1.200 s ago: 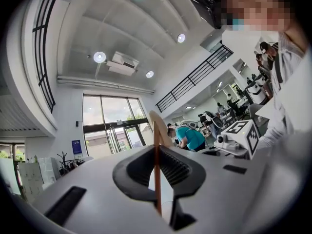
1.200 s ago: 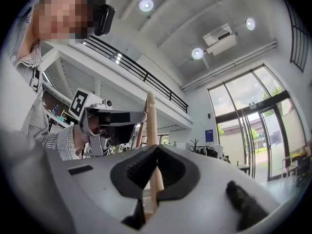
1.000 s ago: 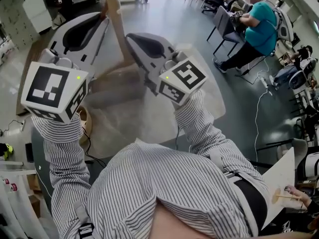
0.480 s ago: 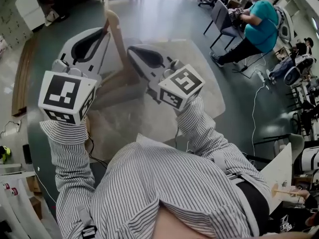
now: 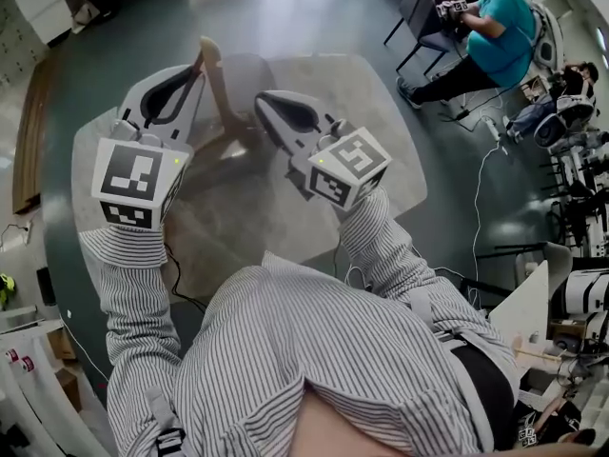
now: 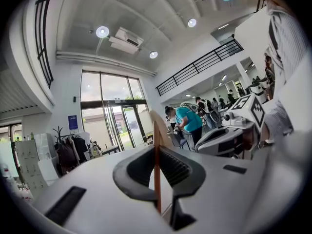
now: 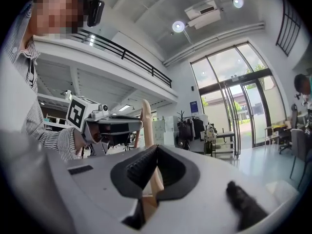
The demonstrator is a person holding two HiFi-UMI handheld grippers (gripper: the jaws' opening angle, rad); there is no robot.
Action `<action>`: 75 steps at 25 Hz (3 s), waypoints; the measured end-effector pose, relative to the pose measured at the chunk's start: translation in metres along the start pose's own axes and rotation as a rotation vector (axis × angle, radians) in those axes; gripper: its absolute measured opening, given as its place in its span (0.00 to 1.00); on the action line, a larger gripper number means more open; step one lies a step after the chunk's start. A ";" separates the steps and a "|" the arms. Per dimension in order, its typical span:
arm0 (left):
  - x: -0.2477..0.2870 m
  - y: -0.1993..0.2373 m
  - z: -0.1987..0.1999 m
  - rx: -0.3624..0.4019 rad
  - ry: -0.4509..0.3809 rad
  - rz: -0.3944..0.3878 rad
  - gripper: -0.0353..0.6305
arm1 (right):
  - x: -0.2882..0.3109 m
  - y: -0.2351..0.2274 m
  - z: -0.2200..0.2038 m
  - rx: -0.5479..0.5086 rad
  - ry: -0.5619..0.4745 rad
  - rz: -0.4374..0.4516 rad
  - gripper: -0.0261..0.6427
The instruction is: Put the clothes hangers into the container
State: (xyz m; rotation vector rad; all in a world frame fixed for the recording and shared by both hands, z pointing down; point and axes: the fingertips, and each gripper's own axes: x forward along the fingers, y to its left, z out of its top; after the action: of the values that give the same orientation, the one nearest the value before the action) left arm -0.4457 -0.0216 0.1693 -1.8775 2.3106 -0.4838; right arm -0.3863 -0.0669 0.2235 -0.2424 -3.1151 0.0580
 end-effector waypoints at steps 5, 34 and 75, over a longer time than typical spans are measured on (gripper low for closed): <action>0.007 0.006 -0.013 -0.001 0.024 0.003 0.10 | 0.002 -0.005 -0.011 0.013 0.032 -0.002 0.06; 0.019 -0.062 -0.064 0.023 0.146 -0.020 0.10 | -0.037 -0.002 -0.055 0.142 0.090 0.006 0.06; 0.047 -0.152 -0.118 -0.059 0.279 -0.142 0.15 | -0.076 -0.021 -0.072 0.181 0.094 -0.055 0.06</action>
State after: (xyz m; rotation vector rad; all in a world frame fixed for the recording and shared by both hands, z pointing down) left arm -0.3498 -0.0747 0.3345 -2.1346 2.3897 -0.7468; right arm -0.3131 -0.0968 0.2952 -0.1515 -2.9963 0.3168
